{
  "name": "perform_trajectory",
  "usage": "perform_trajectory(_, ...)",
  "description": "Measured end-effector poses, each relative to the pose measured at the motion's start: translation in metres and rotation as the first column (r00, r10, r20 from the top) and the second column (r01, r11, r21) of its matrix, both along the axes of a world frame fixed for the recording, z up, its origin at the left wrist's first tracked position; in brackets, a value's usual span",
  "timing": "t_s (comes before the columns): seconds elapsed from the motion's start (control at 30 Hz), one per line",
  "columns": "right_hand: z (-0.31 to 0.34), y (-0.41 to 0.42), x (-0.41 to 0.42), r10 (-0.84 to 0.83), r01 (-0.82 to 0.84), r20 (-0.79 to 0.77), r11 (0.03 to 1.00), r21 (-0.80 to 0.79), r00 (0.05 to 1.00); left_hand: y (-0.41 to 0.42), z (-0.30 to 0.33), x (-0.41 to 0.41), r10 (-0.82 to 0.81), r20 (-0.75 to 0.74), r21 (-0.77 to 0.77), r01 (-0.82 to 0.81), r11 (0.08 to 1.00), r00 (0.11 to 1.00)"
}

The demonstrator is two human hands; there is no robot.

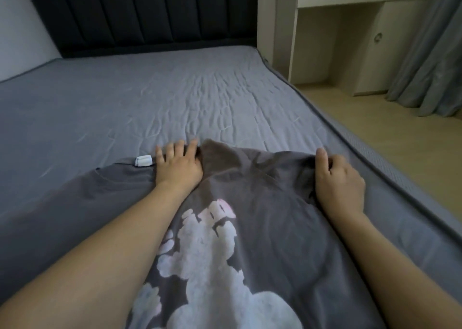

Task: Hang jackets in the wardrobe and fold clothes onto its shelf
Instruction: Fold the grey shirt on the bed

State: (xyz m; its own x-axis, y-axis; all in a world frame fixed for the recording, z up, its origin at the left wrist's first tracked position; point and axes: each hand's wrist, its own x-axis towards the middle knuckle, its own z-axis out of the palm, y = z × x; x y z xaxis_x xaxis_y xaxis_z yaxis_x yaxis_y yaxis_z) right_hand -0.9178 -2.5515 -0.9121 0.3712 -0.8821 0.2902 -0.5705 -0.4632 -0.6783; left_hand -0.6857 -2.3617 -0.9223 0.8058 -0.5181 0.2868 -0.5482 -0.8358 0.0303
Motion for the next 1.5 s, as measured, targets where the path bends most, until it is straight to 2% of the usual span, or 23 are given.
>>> perform_trajectory(0.1,0.005,-0.012,-0.002,0.109,-0.117,0.062,0.983,0.145,0.992,-0.008,0.026,-0.010,-0.324,0.049,-0.013,0.325,0.946,0.945)
perform_trajectory(0.2,0.013,-0.023,-0.007,0.161,-0.353,0.435,0.842,0.408,0.886,-0.047,0.060,-0.030,-0.450,-0.035,-0.225,0.432,0.874,0.892)
perform_trajectory(0.3,0.022,-0.029,-0.009,0.082,-0.503,0.692,0.748,0.432,0.717,-0.084,0.079,-0.051,-0.271,-0.440,0.036,0.318,0.947,0.856)
perform_trajectory(0.37,0.029,-0.030,-0.008,0.053,-0.549,0.799,0.753,0.362,0.599,-0.097,0.092,-0.062,-0.012,-0.756,0.170,0.214,0.962,0.654)
perform_trajectory(0.43,0.034,-0.030,-0.009,0.039,-0.546,0.872,0.793,0.271,0.488,-0.104,0.101,-0.068,0.071,-0.847,0.182,0.161,0.970,0.526)
perform_trajectory(0.5,0.040,-0.032,-0.010,0.041,-0.504,0.912,0.843,0.188,0.408,-0.111,0.104,-0.066,-0.104,-0.821,-0.019,0.155,0.988,0.561)
perform_trajectory(0.53,0.042,-0.032,-0.010,0.047,-0.475,0.927,0.868,0.146,0.371,-0.115,0.103,-0.065,-0.277,-0.743,-0.225,0.162,0.961,0.610)
perform_trajectory(0.6,0.043,-0.032,-0.011,0.065,-0.415,0.943,0.906,0.082,0.327,-0.117,0.093,-0.071,-0.508,-0.361,-0.622,0.203,0.756,0.782)
perform_trajectory(0.63,0.041,-0.030,-0.012,0.068,-0.379,0.937,0.923,0.071,0.342,-0.111,0.081,-0.074,-0.472,-0.091,-0.716,0.271,0.643,0.877)
perform_trajectory(0.67,0.038,-0.028,-0.014,0.060,-0.324,0.915,0.943,0.079,0.398,-0.104,0.070,-0.079,-0.365,0.126,-0.698,0.344,0.629,0.923)
perform_trajectory(0.7,0.035,-0.027,-0.016,0.045,-0.264,0.861,0.959,0.106,0.507,-0.101,0.056,-0.081,-0.300,0.239,-0.606,0.383,0.697,0.924)
perform_trajectory(0.73,0.030,-0.029,-0.017,0.034,-0.219,0.744,0.964,0.152,0.667,-0.099,0.042,-0.081,-0.327,0.219,-0.470,0.393,0.790,0.919)
perform_trajectory(0.8,0.021,-0.035,-0.019,0.077,-0.179,0.333,0.941,0.288,0.940,-0.101,0.027,-0.083,-0.356,-0.133,-0.132,0.339,0.931,0.925)
perform_trajectory(0.87,0.016,-0.042,-0.019,0.160,-0.152,0.004,0.927,0.344,0.987,-0.112,0.039,-0.087,-0.242,-0.340,-0.050,0.240,0.970,0.909)
perform_trajectory(0.9,0.015,-0.044,-0.018,0.173,-0.150,-0.038,0.930,0.336,0.984,-0.119,0.050,-0.087,-0.176,-0.375,-0.053,0.168,0.984,0.910)
perform_trajectory(1.0,0.016,-0.047,-0.013,0.205,-0.244,0.142,0.902,0.356,0.968,-0.137,0.078,-0.088,-0.035,-0.531,0.169,0.146,0.975,0.847)
perform_trajectory(1.07,0.017,-0.048,-0.012,0.215,-0.332,0.325,0.869,0.367,0.921,-0.138,0.094,-0.091,0.041,-0.805,0.160,0.149,0.976,0.592)
perform_trajectory(1.13,0.019,-0.049,-0.013,0.161,-0.359,0.507,0.876,0.322,0.847,-0.142,0.098,-0.091,0.001,-0.907,0.054,0.115,0.992,0.422)
perform_trajectory(1.17,0.022,-0.048,-0.014,0.118,-0.325,0.570,0.904,0.277,0.813,-0.146,0.098,-0.088,-0.074,-0.890,-0.019,0.125,0.992,0.449)
perform_trajectory(1.2,0.026,-0.047,-0.016,0.077,-0.266,0.605,0.936,0.230,0.792,-0.151,0.098,-0.086,-0.185,-0.813,-0.122,0.148,0.981,0.552)
perform_trajectory(1.3,0.030,-0.043,-0.021,-0.022,-0.035,0.515,0.994,0.100,0.857,-0.158,0.091,-0.086,-0.365,-0.323,-0.383,0.232,0.894,0.873)
perform_trajectory(1.4,0.035,-0.031,-0.019,-0.029,0.043,0.152,0.995,-0.093,0.988,-0.146,0.078,-0.093,-0.316,-0.150,-0.302,0.261,0.917,0.937)
perform_trajectory(1.5,0.047,-0.010,0.000,0.133,-0.127,-0.003,0.939,-0.318,0.991,-0.106,0.046,-0.107,-0.295,-0.108,-0.111,0.283,0.953,0.949)
